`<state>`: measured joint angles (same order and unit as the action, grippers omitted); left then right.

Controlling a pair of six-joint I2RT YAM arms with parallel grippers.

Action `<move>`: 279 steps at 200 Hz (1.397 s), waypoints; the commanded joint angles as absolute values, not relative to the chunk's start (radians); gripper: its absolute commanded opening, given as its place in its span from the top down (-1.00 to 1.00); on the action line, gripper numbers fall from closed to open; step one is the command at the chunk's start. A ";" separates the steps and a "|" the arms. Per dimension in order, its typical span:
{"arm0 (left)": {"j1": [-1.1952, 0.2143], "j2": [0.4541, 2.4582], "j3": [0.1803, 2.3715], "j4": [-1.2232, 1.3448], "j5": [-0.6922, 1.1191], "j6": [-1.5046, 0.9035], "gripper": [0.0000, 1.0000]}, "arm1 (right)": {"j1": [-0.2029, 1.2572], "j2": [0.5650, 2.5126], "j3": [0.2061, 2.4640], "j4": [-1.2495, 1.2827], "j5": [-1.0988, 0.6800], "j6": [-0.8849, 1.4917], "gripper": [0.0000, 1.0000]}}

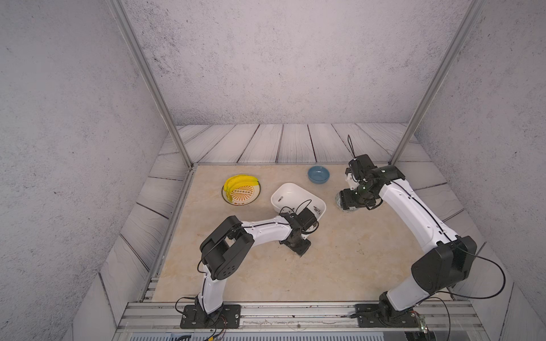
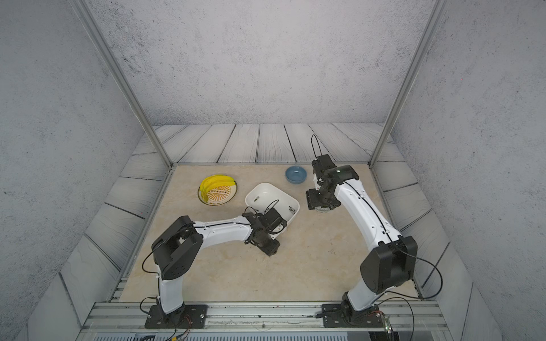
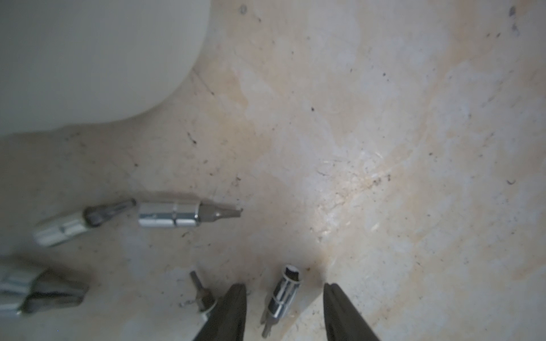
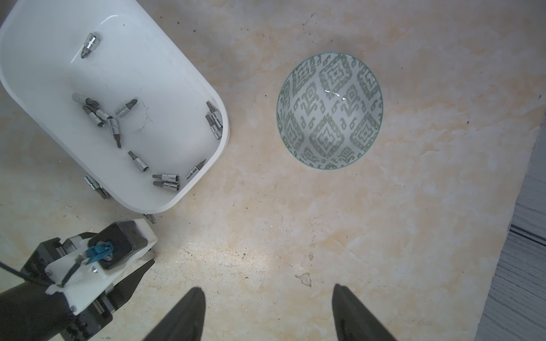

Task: Put the bit on the desktop into the storage box
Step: Pick up the screwdriver bit from the center of the board.

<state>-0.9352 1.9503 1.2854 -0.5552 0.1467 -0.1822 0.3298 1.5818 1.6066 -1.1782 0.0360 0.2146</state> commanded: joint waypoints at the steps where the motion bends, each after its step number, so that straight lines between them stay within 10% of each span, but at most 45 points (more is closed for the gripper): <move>1: -0.946 1.977 1.308 -0.573 0.152 -0.172 0.09 | 0.322 1.537 1.596 -1.202 0.041 0.212 -0.45; 120: -0.988 2.023 1.331 -0.638 0.082 -0.175 1.00 | 0.313 1.501 1.577 -1.204 0.043 0.208 -0.45; 279: -0.963 1.920 1.761 -1.014 0.000 -0.156 1.00 | 0.311 1.403 1.519 -1.231 0.029 0.228 -0.45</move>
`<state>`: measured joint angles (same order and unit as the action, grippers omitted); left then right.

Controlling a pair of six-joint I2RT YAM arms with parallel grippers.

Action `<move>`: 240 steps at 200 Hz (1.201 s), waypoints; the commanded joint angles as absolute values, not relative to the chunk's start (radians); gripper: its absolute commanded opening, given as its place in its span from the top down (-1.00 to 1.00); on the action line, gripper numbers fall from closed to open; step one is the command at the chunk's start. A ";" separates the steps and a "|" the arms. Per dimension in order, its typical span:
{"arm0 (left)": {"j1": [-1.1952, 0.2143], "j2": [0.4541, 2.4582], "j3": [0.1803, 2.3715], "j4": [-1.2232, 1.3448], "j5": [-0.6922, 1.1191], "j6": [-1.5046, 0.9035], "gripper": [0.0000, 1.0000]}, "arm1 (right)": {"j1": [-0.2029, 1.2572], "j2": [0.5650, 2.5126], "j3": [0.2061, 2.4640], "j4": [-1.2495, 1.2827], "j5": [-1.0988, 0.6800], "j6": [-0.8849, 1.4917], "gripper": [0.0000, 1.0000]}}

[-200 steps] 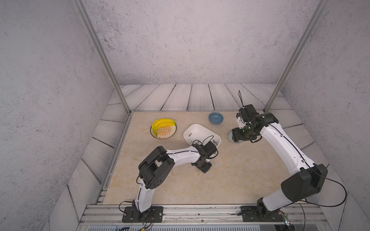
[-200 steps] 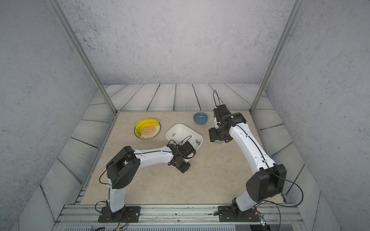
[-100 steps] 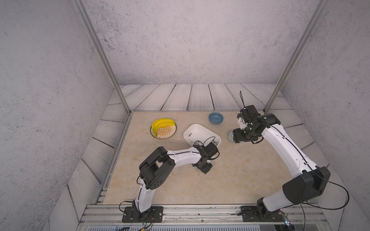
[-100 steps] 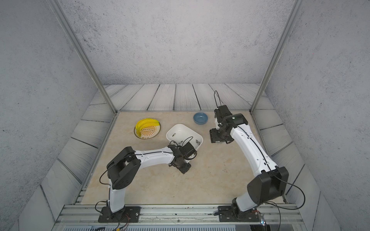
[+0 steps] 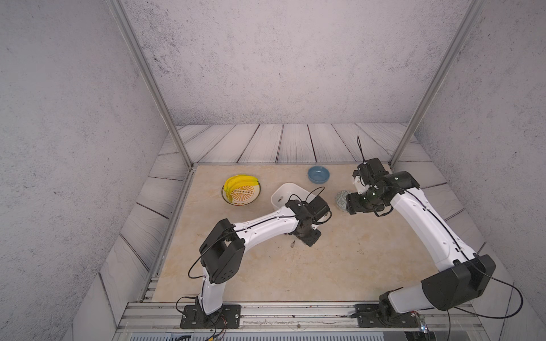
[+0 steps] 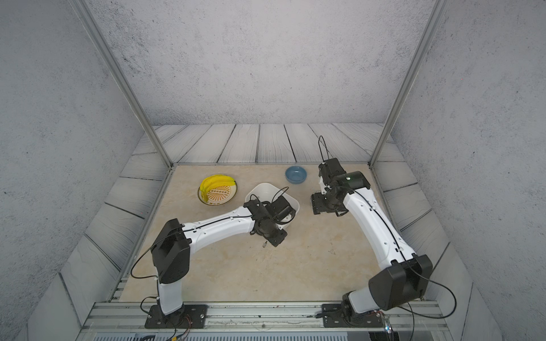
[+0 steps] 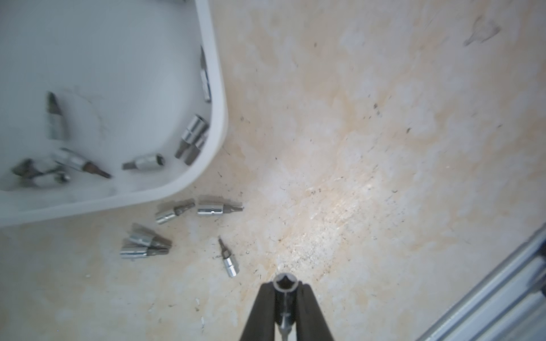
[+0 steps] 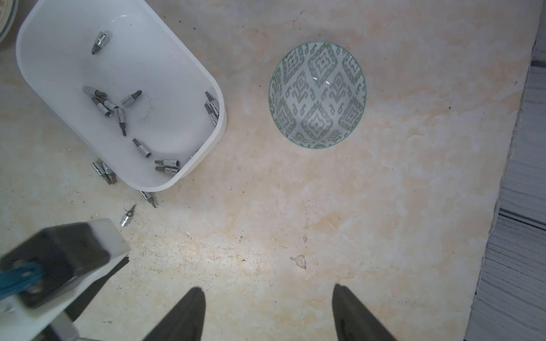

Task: Put the bit on the desktop into the storage box
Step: Pick up the screwdriver bit from the center of the board, then place the screwdriver bit in the storage box.

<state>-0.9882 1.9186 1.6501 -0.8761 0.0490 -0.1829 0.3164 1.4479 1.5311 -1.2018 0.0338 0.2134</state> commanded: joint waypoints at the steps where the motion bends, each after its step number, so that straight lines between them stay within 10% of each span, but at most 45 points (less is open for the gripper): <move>1: -0.960 1.922 1.767 -1.016 0.000 -0.154 1.00 | 0.311 1.401 1.519 -1.232 0.029 0.228 -0.45; 109: -0.717 2.300 2.196 -1.059 0.120 -0.088 1.00 | 0.313 1.191 1.392 -1.239 0.030 0.275 -0.45; 240: -0.701 2.440 2.212 -1.005 0.206 -0.097 1.00 | 0.312 1.178 1.381 -1.259 0.038 0.267 -0.45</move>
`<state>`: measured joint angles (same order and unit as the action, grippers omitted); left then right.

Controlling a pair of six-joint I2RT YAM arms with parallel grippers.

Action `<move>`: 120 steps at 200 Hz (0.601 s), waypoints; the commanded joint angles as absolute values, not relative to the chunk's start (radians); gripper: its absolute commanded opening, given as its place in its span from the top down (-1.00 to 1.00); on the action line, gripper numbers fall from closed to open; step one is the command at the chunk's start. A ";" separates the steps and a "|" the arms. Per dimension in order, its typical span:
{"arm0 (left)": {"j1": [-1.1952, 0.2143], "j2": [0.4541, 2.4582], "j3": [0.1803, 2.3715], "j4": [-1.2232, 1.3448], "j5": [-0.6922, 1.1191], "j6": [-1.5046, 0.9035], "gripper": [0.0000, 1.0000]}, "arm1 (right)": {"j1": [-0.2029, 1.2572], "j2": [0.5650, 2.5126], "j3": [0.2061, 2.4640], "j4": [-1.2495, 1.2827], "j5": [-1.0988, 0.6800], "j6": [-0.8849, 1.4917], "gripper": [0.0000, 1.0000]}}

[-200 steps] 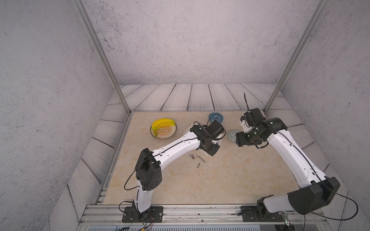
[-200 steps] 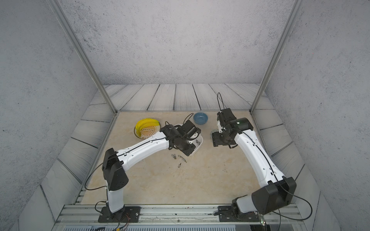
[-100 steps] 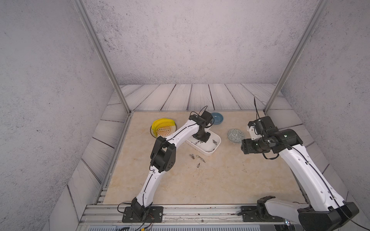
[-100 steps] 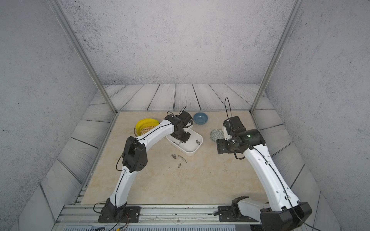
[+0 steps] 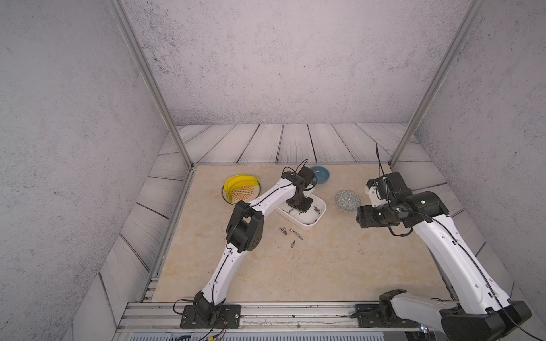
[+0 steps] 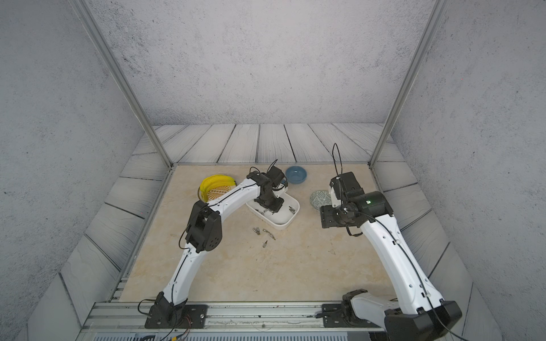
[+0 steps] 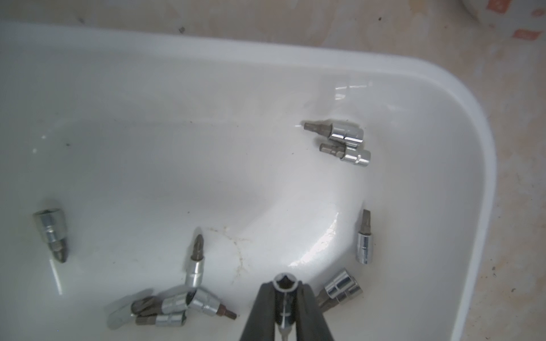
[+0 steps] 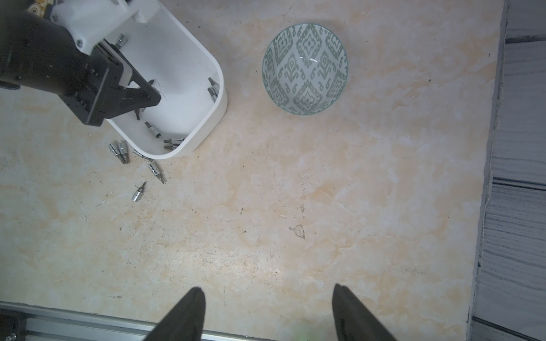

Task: Put the bit on the desktop into the storage box
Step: Place the screwdriver bit in the storage box.

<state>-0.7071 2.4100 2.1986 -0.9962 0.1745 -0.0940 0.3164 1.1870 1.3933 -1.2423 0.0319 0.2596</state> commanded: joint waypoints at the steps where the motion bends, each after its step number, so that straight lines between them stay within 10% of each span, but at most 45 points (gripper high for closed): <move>1: -0.701 2.440 2.211 -1.004 0.207 -0.097 1.00 | 0.313 1.178 1.380 -1.259 0.039 0.267 -0.45; 120: -0.701 2.464 2.126 -0.943 0.236 -0.112 1.00 | 0.313 1.174 1.367 -1.263 0.040 0.267 -0.45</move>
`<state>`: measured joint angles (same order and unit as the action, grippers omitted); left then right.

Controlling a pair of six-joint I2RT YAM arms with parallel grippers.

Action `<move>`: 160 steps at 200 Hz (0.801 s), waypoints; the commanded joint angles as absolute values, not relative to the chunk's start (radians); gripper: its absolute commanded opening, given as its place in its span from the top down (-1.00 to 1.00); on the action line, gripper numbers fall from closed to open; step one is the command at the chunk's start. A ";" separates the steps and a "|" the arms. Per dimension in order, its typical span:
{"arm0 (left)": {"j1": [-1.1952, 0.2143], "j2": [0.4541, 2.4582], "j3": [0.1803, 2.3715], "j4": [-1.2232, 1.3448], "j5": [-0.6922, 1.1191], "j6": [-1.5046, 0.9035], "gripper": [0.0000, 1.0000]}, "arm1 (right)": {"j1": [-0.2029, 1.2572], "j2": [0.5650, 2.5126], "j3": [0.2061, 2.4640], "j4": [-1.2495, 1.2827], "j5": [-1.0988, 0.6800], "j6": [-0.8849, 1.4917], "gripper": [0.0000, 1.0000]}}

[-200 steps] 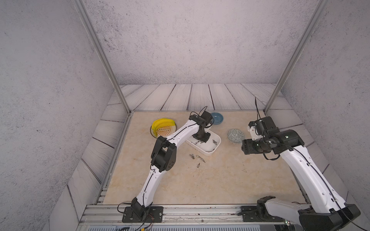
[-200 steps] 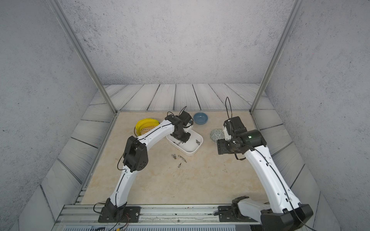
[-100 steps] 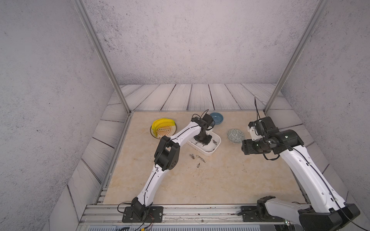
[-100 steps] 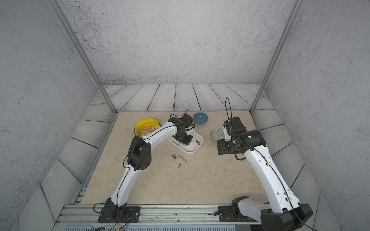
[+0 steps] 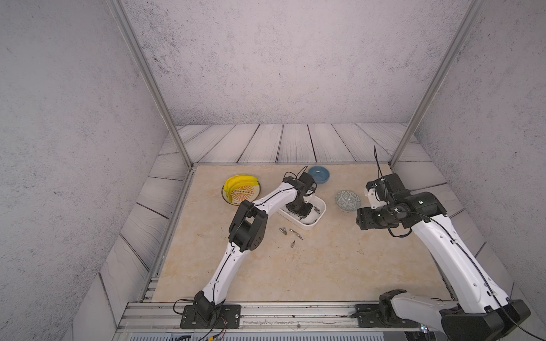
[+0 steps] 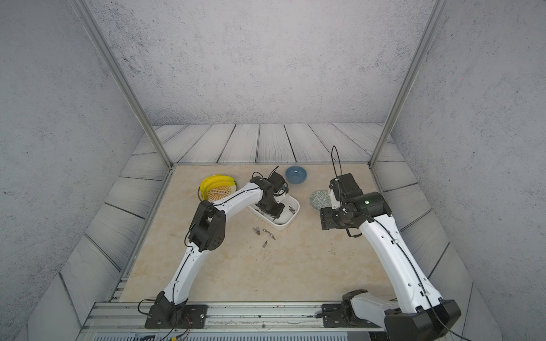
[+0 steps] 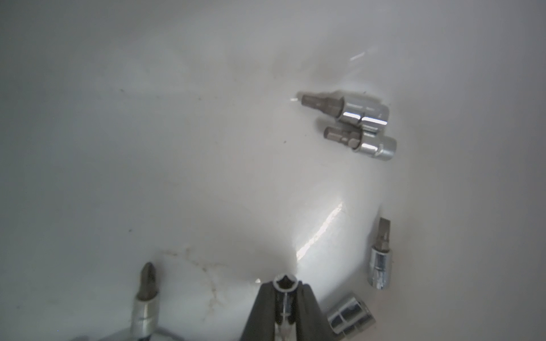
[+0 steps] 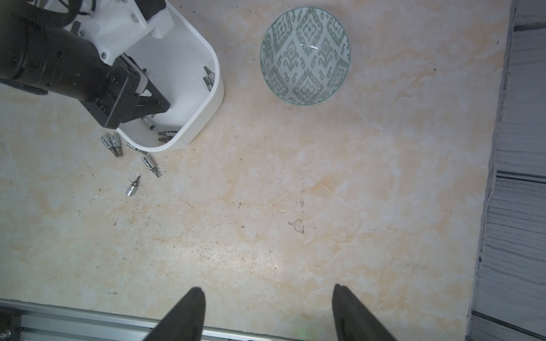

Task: Put the bit on the desktop into the storage box
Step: Place the screwdriver bit in the storage box, then pick up the screwdriver bit from the center of the board.

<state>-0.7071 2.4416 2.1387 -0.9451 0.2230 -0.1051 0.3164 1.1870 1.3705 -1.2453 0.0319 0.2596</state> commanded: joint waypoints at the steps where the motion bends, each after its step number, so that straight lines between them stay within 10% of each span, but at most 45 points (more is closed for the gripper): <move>1: -0.702 2.464 2.125 -0.943 0.236 -0.112 1.00 | 0.314 1.174 1.367 -1.263 0.039 0.267 -0.45; 76: -0.702 2.457 2.115 -0.927 0.238 -0.115 0.35 | 0.314 1.166 1.352 -1.269 0.020 0.267 -0.45; 160: -0.707 2.240 2.078 -0.905 0.283 -0.161 0.09 | 0.316 1.173 1.228 -1.196 -0.094 0.284 -0.45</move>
